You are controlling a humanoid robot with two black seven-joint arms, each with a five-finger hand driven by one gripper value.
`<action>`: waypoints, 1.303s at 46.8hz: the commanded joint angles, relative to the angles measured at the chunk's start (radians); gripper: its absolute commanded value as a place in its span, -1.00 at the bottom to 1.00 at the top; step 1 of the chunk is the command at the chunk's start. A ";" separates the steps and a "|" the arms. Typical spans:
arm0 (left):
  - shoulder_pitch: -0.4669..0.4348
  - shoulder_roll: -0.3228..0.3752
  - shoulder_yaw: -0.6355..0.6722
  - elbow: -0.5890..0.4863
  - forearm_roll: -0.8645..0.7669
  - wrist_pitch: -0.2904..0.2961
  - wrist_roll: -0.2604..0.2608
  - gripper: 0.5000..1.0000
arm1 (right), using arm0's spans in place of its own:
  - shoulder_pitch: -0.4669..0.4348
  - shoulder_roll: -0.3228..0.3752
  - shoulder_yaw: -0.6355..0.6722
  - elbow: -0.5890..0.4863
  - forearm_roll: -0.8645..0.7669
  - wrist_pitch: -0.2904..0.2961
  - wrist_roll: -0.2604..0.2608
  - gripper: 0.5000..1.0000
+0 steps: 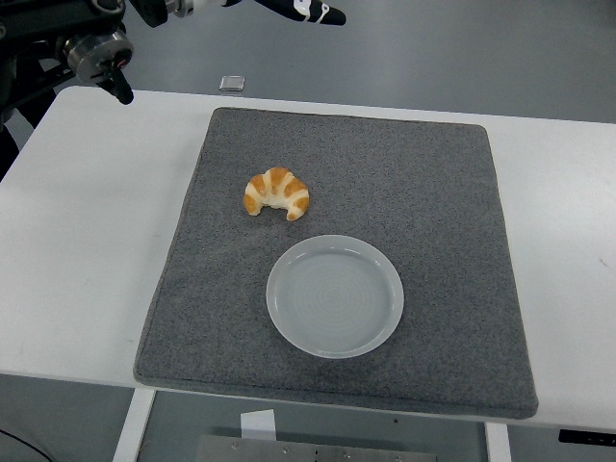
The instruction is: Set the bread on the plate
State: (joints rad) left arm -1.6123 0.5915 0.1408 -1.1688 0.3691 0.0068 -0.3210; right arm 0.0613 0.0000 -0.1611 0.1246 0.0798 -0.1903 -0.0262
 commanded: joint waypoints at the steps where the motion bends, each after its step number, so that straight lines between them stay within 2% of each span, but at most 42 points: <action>1: 0.003 0.027 0.002 -0.041 0.135 0.021 0.000 0.95 | 0.000 0.000 0.000 0.000 0.000 0.000 -0.001 0.81; 9: 0.032 0.054 0.023 -0.098 0.289 0.085 0.000 0.95 | 0.000 0.000 0.002 0.001 0.000 0.002 0.000 0.81; 15: 0.072 0.045 0.100 -0.103 0.379 0.199 0.000 0.95 | 0.000 0.000 0.000 0.000 0.000 0.000 0.000 0.81; 19: 0.112 0.041 0.129 -0.103 0.407 0.245 0.000 0.95 | 0.000 0.000 0.000 0.001 0.000 0.000 0.000 0.81; 38: 0.307 -0.068 0.134 0.064 0.410 0.262 -0.001 0.95 | 0.002 0.000 0.000 0.001 0.000 0.000 -0.001 0.81; 44: 0.354 -0.110 0.135 0.090 0.412 0.297 -0.001 0.95 | 0.002 0.000 0.000 0.001 0.000 0.000 -0.001 0.81; 61: 0.413 -0.122 0.134 0.135 0.410 0.308 -0.001 0.95 | 0.002 0.000 0.000 0.001 0.000 0.000 -0.001 0.81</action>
State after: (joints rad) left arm -1.2064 0.4709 0.2745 -1.0536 0.7795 0.3130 -0.3223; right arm 0.0629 0.0000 -0.1611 0.1255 0.0798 -0.1903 -0.0268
